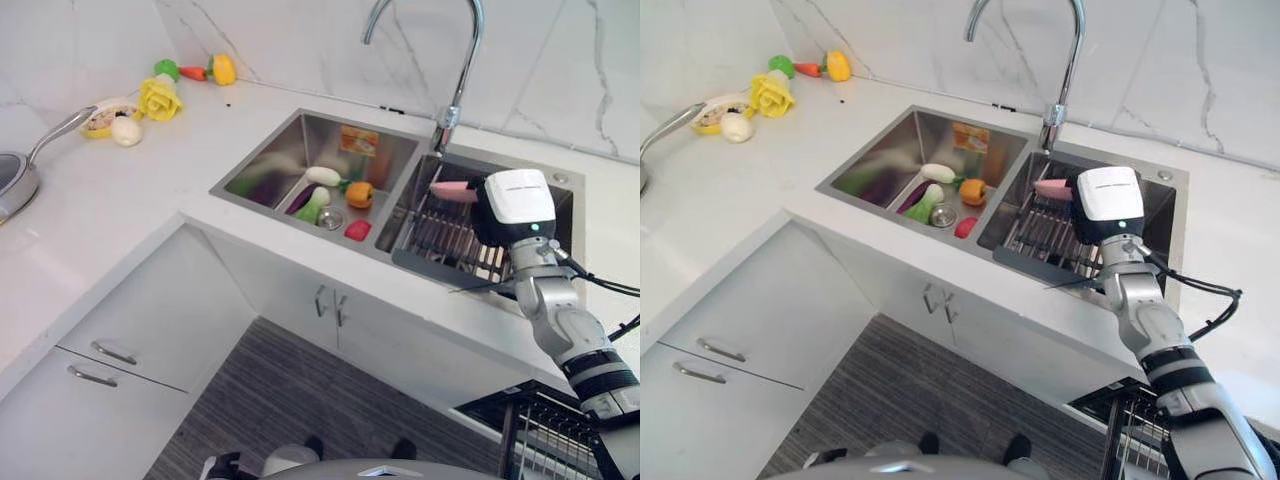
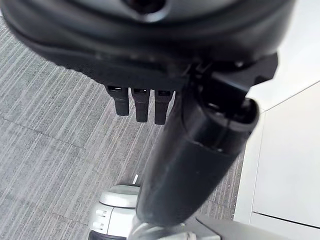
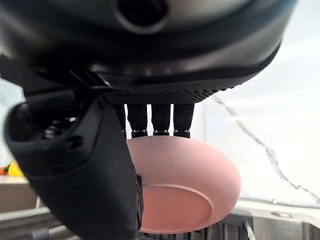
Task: Place the dishes in the dishwasher.
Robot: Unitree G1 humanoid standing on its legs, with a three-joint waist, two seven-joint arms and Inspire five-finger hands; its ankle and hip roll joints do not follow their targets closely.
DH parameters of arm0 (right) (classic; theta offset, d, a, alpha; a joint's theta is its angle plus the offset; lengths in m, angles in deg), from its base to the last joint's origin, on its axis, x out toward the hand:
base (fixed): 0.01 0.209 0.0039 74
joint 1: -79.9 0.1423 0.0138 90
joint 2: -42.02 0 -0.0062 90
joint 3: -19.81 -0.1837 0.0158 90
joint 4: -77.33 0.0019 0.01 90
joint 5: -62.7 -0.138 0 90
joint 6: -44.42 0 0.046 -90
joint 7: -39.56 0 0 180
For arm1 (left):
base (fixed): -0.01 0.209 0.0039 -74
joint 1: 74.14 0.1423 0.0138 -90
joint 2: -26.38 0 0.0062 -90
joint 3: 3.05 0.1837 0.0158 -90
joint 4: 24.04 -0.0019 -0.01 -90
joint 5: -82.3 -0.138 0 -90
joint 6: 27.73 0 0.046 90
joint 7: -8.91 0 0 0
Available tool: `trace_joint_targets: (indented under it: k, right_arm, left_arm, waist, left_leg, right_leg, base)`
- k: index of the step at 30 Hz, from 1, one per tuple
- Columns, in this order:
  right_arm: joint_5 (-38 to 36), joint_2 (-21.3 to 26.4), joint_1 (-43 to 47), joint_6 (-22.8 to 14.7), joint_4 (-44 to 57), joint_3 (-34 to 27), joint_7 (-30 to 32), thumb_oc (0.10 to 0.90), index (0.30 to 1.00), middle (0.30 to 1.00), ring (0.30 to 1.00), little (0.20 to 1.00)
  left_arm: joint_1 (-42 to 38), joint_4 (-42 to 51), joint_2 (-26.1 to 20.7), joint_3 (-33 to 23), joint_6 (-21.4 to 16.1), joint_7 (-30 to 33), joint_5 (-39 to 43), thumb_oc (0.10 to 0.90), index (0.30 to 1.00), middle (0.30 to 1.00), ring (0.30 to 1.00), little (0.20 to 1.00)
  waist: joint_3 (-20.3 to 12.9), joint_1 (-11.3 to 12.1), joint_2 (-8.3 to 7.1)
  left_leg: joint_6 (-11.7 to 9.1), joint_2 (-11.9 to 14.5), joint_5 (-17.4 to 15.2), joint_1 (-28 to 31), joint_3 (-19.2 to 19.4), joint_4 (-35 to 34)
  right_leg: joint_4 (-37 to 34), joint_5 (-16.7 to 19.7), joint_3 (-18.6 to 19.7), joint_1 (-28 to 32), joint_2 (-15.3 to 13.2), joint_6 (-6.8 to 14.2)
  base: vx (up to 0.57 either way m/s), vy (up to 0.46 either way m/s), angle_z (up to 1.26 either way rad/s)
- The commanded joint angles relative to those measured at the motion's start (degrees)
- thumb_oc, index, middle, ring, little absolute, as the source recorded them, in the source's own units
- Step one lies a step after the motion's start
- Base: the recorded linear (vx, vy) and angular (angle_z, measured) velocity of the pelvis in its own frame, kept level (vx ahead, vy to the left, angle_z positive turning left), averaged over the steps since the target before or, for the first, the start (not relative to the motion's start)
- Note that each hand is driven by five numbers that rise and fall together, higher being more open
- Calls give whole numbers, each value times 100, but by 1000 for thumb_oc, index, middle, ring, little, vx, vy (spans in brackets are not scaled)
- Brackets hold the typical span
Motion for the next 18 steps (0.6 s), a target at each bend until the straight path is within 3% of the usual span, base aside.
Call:
trace_joint_targets:
  k: [1, 5, 7, 12, 13, 14, 15, 16, 17, 18]
  right_arm:
    - [-383, 172, 437, -271, 1179, -663, 812, 400, 300, 300, 300, 300]
    - [-1040, -45, -5, -677, 2244, -1316, 838, 400, 300, 300, 300, 300]
    - [-1263, -72, -286, -905, 2848, -1652, 809, 400, 300, 300, 300, 300]
    - [-1375, 166, -818, -1037, 3503, -2283, 696, 400, 300, 300, 300, 300]
    - [-1412, 200, -1134, -1081, 3801, -2617, 642, 400, 300, 300, 300, 300]
    - [-1415, 192, -1157, -1076, 3831, -2635, 626, 400, 300, 300, 300, 300]
    - [-1444, 237, -1393, -1101, 3956, -2868, 575, 400, 300, 300, 300, 300]
    - [-1446, 233, -1406, -1098, 3972, -2884, 566, 400, 300, 300, 300, 300]
    - [-1509, 199, -1546, -1151, 4091, -3002, 527, 400, 300, 300, 300, 300]
    - [-1511, 195, -1551, -1150, 4102, -3001, 521, 400, 300, 300, 300, 300]
  left_arm:
    - [-336, -264, -194, 395, -102, 193, -253, 800, 900, 900, 900, 900]
    - [-341, -209, -180, 506, -37, 156, -528, 800, 900, 900, 900, 900]
    - [-339, -189, -192, 603, -20, 104, -805, 800, 900, 900, 900, 900]
    - [-386, -118, -230, 639, -12, 13, -1066, 800, 900, 900, 900, 900]
    - [-408, -105, -246, 570, -12, -15, -1066, 800, 900, 900, 900, 900]
    - [-409, -106, -248, 572, -13, -17, -1067, 800, 900, 900, 900, 900]
    - [-412, -98, -240, 521, -17, -24, -1090, 800, 900, 900, 900, 900]
    - [-416, -98, -240, 525, -17, -24, -1091, 800, 900, 900, 900, 900]
    - [-419, -59, -250, 481, -61, -33, -1084, 800, 900, 900, 900, 900]
    - [-415, -58, -251, 476, -61, -34, -1085, 800, 900, 900, 900, 900]
  waist:
    - [-246, 4, -476]
    - [-236, -243, -477]
    - [-227, -490, -494]
    - [-213, -849, -511]
    - [-183, -1040, -505]
    - [-186, -1010, -503]
    - [-141, -1239, -502]
    - [-144, -1212, -501]
    - [-113, -1421, -477]
    - [-121, -1392, -474]
  left_leg:
    - [-376, 21, 515, -433, 404, -49]
    - [-317, 33, 454, -379, 565, -40]
    - [-252, 51, 387, -307, 790, -41]
    - [-178, 72, 279, -195, 1169, -53]
    - [-141, 86, 225, -142, 1382, -53]
    - [-140, 90, 219, -137, 1411, -53]
    - [-106, 101, 104, -40, 1691, -53]
    - [-104, 102, 140, -54, 1714, -65]
    - [-72, 109, 101, -14, 2014, -71]
    - [-71, 112, 94, -12, 2051, -71]
  right_leg:
    - [94, -1061, 330, 734, -194, 307]
    - [94, -1052, 543, 658, -179, 303]
    - [94, -997, 816, 558, -180, 326]
    - [94, -894, 1250, 356, -161, 377]
    - [94, -825, 1522, 229, -145, 412]
    - [94, -819, 1552, 219, -141, 414]
    - [94, -755, 1861, 92, -122, 472]
    - [94, -719, 1884, 61, -120, 469]
    - [94, -620, 2171, -90, -100, 518]
    - [94, -612, 2208, -107, -95, 520]
  base:
    - [0, 0, 0]
    - [10, 17, -11]
    - [12, 37, -37]
    - [14, 41, -59]
    - [5, 66, -70]
    - [9, 104, -97]
    - [-5, 60, -86]
    - [-18, 125, -127]
    - [-30, 71, -132]
    - [-9, 108, -145]
